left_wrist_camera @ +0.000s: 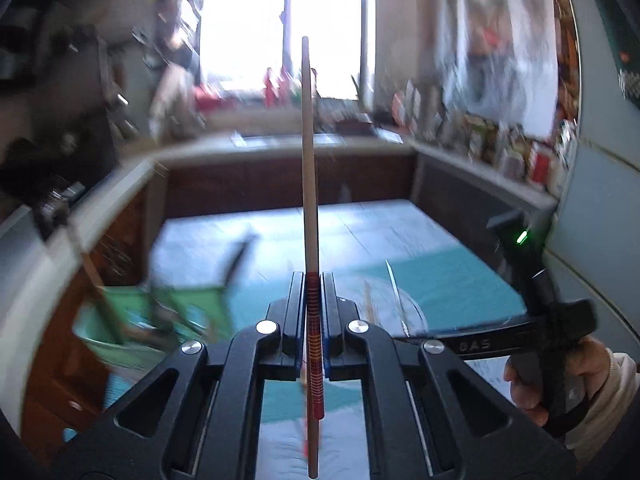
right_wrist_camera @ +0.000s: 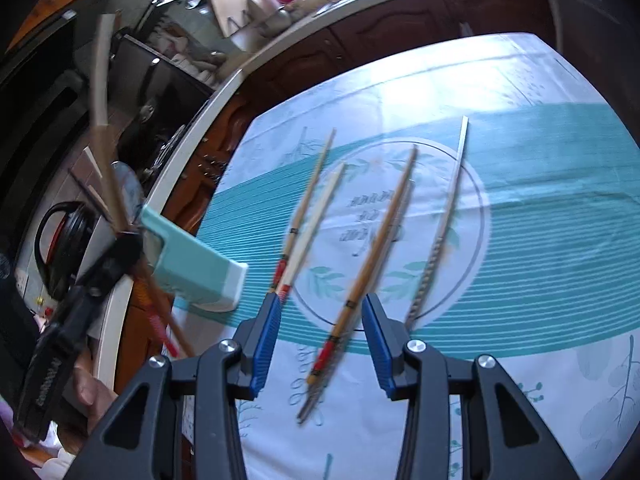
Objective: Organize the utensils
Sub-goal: 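Lift the red-banded chopstick and lower it into the green holder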
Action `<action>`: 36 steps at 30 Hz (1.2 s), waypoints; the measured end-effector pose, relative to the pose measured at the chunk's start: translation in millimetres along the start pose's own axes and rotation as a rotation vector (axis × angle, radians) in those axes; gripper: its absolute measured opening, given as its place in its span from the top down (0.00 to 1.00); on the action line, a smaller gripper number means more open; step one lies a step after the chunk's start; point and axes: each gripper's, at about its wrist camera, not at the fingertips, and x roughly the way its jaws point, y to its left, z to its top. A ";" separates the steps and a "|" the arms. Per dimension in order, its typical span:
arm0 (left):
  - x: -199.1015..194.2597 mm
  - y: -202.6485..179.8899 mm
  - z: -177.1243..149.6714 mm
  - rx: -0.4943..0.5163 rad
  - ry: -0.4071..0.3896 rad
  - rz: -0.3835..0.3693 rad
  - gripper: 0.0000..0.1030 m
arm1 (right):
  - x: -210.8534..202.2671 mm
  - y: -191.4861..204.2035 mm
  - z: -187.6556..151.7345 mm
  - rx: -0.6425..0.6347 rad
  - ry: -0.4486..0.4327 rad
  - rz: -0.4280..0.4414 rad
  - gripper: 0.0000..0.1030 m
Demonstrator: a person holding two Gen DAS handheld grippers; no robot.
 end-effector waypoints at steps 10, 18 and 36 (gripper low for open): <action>-105.8 104.6 50.6 -0.083 -0.240 0.170 0.96 | 40.2 -4.5 45.4 0.129 0.189 -0.179 0.59; -99.9 175.8 74.8 -0.137 -0.264 0.196 0.96 | 70.7 -5.5 55.8 0.163 0.273 -0.376 0.59; -28.4 165.8 87.9 -0.032 -0.382 0.227 0.96 | 120.4 29.6 59.2 -0.034 0.401 -0.596 0.64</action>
